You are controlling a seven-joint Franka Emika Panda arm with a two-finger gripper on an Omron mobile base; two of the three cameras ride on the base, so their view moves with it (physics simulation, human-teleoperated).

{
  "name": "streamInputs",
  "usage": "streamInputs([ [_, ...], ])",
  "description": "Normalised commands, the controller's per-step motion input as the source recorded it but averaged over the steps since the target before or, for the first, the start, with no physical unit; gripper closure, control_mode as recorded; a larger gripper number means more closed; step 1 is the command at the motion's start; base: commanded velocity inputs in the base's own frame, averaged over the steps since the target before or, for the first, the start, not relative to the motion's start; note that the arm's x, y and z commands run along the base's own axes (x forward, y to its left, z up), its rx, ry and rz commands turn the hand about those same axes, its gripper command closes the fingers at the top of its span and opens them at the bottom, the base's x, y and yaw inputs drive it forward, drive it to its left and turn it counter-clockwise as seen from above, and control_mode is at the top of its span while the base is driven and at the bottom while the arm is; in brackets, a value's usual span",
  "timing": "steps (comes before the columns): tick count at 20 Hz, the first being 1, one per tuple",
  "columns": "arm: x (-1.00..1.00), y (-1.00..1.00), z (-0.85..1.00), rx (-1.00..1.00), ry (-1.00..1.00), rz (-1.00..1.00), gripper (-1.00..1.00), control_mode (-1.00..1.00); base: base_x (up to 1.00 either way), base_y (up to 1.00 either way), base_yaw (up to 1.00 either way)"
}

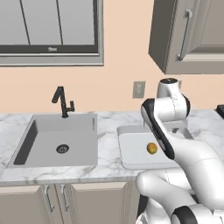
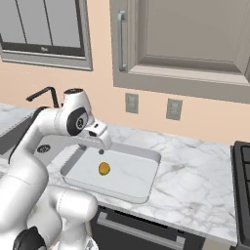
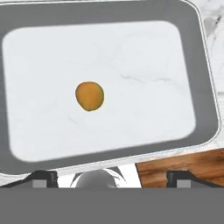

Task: Pick up both apples from the fridge and place them inside the tupperware on the counter.

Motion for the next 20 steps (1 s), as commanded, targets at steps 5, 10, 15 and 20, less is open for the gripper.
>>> streamInputs([
  [5, -0.49, 0.09, 0.36, 0.00, 0.00, 0.00, -1.00, -1.00, 0.00, 0.00, 0.00],
  [10, -0.41, 0.13, 0.42, 0.00, 0.00, 0.00, -1.00, -1.00, 0.00, 0.00, 0.00],
  [15, -0.23, 0.12, 0.46, 0.00, 0.00, 0.00, -1.00, -1.00, 0.00, 0.00, 0.00],
  [20, -0.25, 0.07, 0.43, 0.00, 0.00, 0.00, -1.00, -1.00, 0.00, 0.00, 0.00],
])
